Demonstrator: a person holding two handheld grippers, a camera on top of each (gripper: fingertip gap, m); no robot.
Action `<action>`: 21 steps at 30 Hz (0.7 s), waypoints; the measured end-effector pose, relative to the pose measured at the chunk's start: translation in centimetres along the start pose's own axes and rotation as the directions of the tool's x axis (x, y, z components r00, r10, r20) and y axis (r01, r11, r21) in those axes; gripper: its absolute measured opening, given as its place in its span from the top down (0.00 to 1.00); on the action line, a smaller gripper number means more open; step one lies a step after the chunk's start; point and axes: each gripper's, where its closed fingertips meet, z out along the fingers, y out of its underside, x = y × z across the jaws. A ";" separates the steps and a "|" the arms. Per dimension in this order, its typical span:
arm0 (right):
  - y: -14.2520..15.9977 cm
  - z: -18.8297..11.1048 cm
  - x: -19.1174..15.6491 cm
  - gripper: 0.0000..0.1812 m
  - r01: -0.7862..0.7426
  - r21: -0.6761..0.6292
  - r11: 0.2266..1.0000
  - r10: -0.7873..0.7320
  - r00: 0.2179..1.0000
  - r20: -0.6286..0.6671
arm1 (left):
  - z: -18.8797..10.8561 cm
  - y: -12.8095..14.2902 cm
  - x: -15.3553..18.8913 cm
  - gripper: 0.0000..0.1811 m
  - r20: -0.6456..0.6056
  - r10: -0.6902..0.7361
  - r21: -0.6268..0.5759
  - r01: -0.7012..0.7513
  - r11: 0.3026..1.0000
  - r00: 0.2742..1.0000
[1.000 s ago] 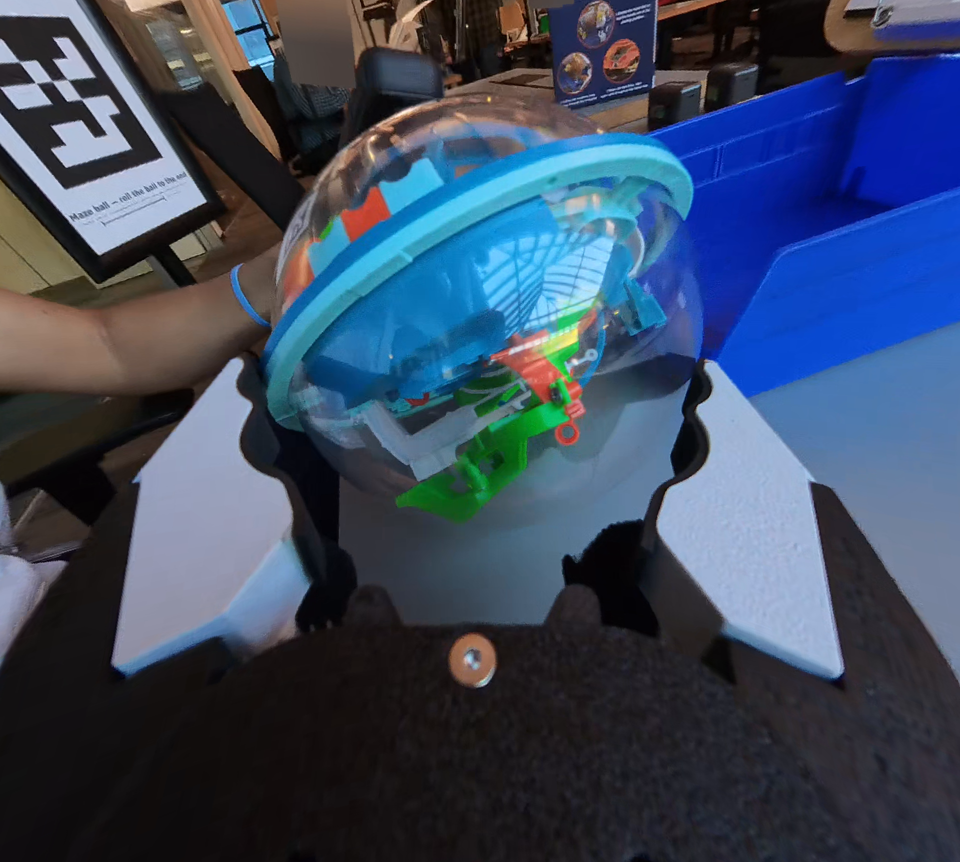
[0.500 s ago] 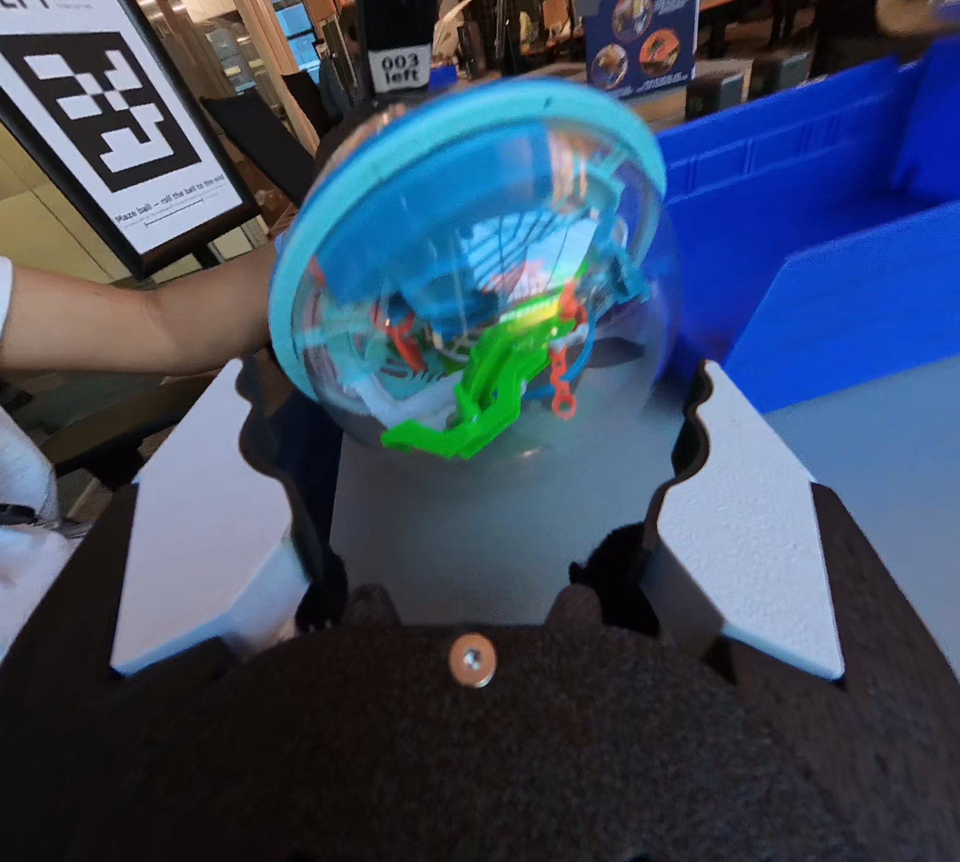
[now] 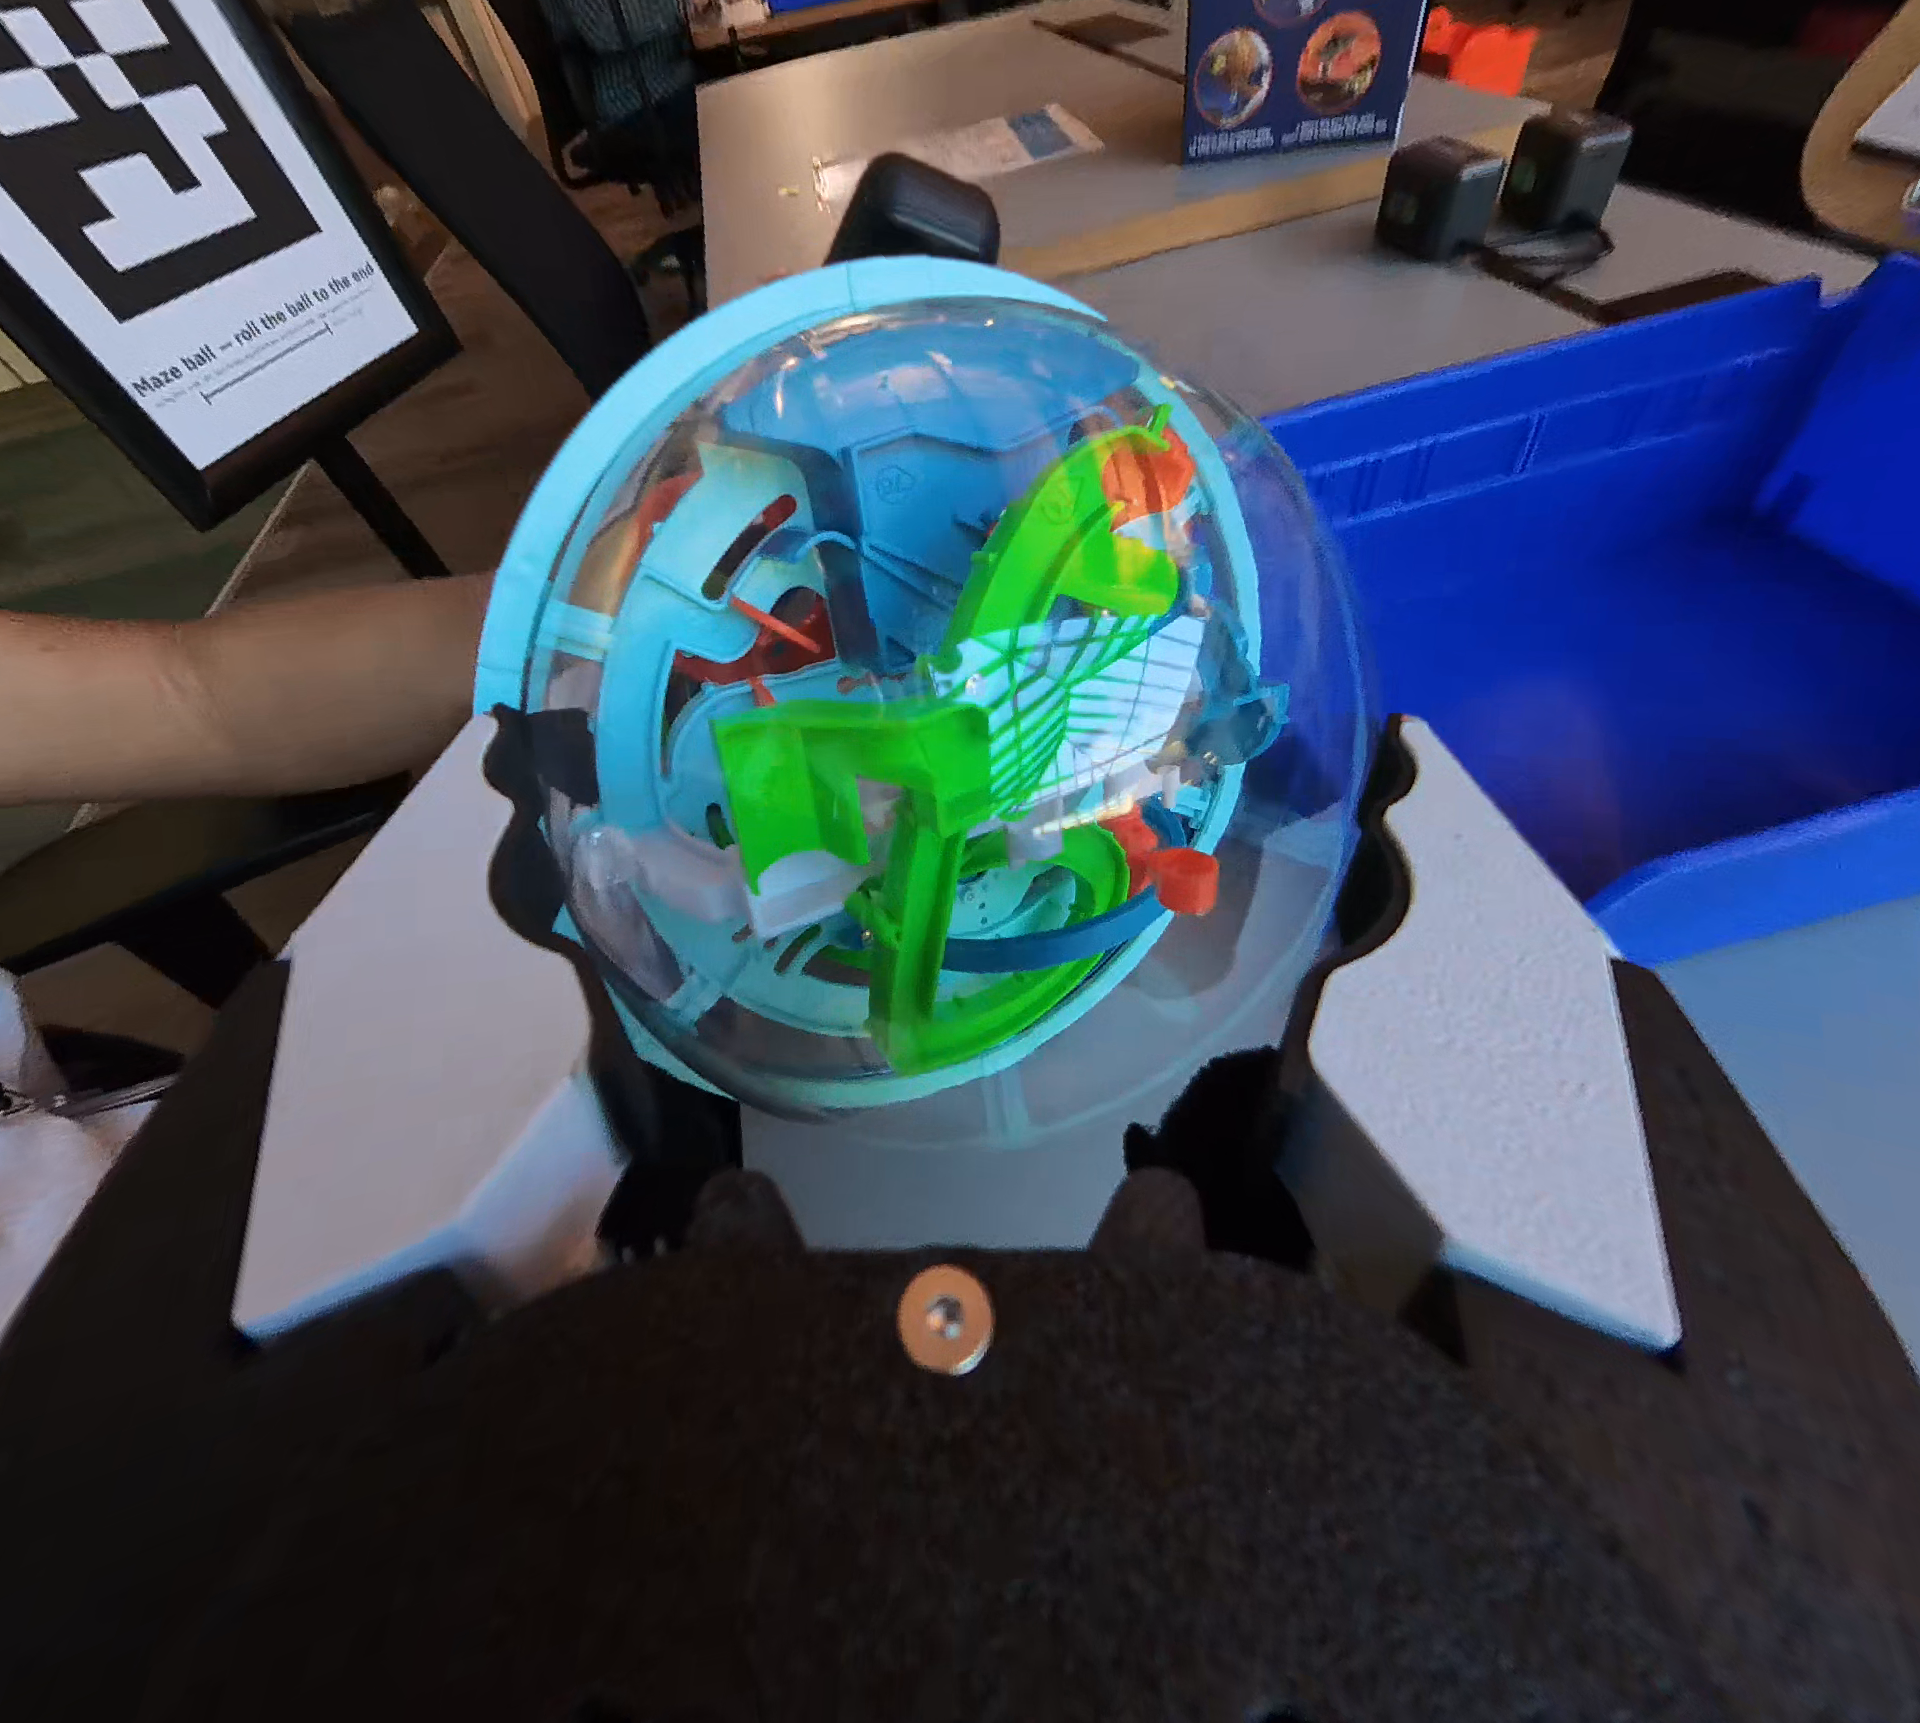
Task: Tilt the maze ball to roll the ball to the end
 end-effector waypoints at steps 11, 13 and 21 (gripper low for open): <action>1.8 1.9 1.9 0.19 -0.065 0.018 0.998 0.066 0.998 -0.017 | -2.3 2.4 -3.4 0.16 0.269 0.114 -0.195 -0.061 0.979 0.957; 1.6 2.4 2.0 0.19 -0.062 0.006 0.998 0.062 0.998 -0.009 | -4.0 0.7 -3.4 0.12 0.339 0.191 -0.186 -0.134 0.973 0.921; -0.1 3.7 2.4 0.20 -0.127 0.098 0.987 0.122 0.991 0.064 | -3.5 -2.8 -3.4 0.12 0.290 0.268 -0.189 -0.219 0.957 0.919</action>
